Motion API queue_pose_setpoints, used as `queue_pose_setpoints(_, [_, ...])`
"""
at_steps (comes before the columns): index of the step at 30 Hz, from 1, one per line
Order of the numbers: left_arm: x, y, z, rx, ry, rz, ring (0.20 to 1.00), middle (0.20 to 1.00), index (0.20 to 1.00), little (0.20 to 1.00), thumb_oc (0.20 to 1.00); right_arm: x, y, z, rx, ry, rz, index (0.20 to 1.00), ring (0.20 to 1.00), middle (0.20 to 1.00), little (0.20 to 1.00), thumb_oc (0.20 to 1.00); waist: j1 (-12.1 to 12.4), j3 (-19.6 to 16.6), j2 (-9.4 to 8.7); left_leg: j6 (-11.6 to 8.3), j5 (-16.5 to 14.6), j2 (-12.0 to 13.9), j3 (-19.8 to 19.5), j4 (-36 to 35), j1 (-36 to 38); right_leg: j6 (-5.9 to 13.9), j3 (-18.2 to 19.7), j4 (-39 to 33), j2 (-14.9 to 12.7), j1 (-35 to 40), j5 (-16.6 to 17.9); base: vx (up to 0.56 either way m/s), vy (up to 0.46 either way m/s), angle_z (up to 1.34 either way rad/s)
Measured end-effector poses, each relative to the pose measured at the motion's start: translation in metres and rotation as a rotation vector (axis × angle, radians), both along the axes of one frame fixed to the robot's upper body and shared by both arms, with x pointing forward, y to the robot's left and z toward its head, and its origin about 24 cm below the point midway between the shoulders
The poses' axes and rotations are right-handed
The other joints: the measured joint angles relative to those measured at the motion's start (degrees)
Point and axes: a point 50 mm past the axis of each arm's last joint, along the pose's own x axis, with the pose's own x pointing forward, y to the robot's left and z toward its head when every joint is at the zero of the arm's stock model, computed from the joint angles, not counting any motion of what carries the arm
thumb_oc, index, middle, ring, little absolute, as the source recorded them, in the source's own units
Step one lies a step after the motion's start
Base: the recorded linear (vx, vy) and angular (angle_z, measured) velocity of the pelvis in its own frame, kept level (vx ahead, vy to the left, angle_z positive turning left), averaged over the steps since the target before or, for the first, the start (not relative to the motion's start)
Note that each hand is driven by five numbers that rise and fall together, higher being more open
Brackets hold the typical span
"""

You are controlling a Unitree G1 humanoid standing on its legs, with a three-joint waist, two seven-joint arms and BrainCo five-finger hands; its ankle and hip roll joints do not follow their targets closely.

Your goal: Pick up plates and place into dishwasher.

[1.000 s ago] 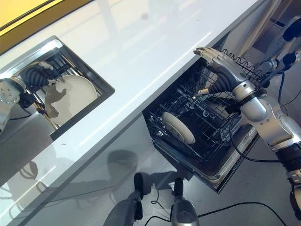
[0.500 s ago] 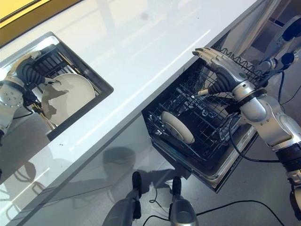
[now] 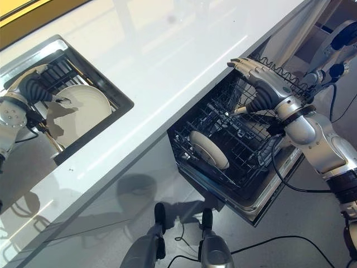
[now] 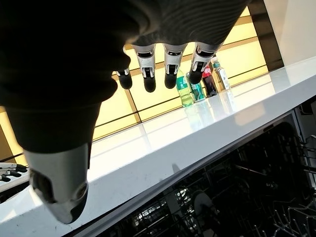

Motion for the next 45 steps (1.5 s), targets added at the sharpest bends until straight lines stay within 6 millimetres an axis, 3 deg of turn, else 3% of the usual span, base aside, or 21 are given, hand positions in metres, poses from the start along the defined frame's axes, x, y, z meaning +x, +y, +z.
queue_pose_setpoints(23, [0.0007, 0.0036, -0.0077, -0.020, 0.091, 0.040, 1.000, 1.000, 1.000, 1.000, 1.000, 0.0008, -0.0005, -0.0010, -0.004, 0.013, -0.005, 1.000, 1.000, 1.000, 1.000, 1.000, -0.04, 2.03, -0.93, 0.01, 0.02, -0.10, 0.10, 0.02, -1.76, -0.07, 0.14, 0.01, -0.06, -1.89, 0.22, 0.00, 0.000, 0.00])
queue_pose_setpoints(45, [0.0049, 0.0007, 0.0019, -0.033, 0.115, 0.063, 1.000, 1.000, 1.000, 1.000, 1.000, 0.0015, 0.0001, -0.0023, -0.010, 0.018, -0.010, 1.000, 1.000, 1.000, 1.000, 1.000, 0.10, 2.27, -0.97, 0.02, 0.04, -0.20, 0.11, 0.02, -2.71, 0.13, 0.14, 0.01, -0.13, -2.78, 0.09, 0.00, 0.000, 0.00])
